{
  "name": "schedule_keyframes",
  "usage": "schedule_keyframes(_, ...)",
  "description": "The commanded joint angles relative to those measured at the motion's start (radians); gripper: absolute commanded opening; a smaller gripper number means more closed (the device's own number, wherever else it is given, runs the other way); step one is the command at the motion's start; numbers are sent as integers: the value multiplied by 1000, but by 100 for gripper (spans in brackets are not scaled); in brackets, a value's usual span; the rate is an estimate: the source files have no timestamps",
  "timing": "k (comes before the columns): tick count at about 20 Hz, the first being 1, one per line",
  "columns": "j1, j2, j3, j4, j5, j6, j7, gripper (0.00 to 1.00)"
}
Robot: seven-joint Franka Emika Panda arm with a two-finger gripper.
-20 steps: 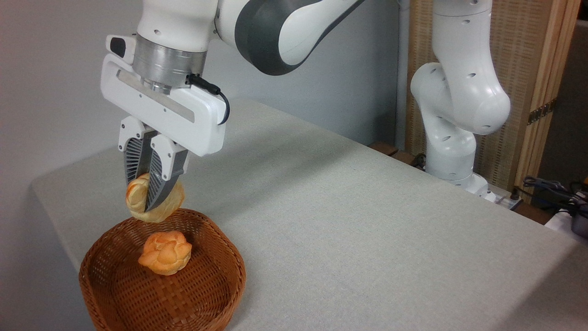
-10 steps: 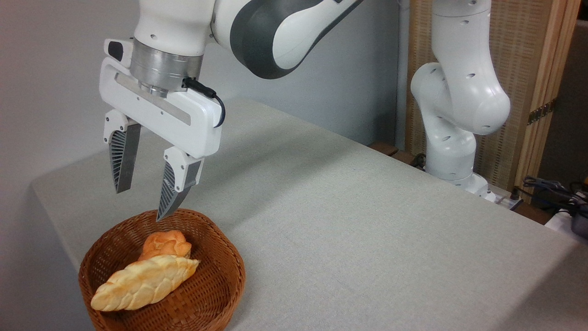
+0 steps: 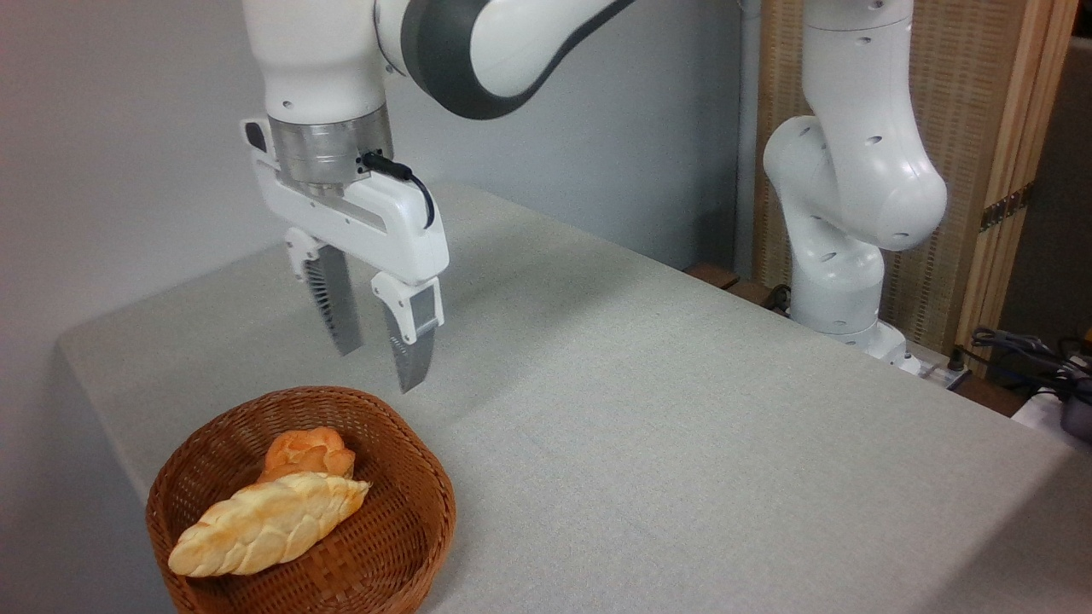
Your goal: Put bread into the basket
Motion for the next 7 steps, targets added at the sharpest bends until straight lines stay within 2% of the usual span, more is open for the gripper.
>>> schedule_keyframes(1, 0, -20, 0, 8, 44, -103, 114, 100)
schedule_keyframes(7, 11, -57, 34, 11, 43, -148, 243, 100)
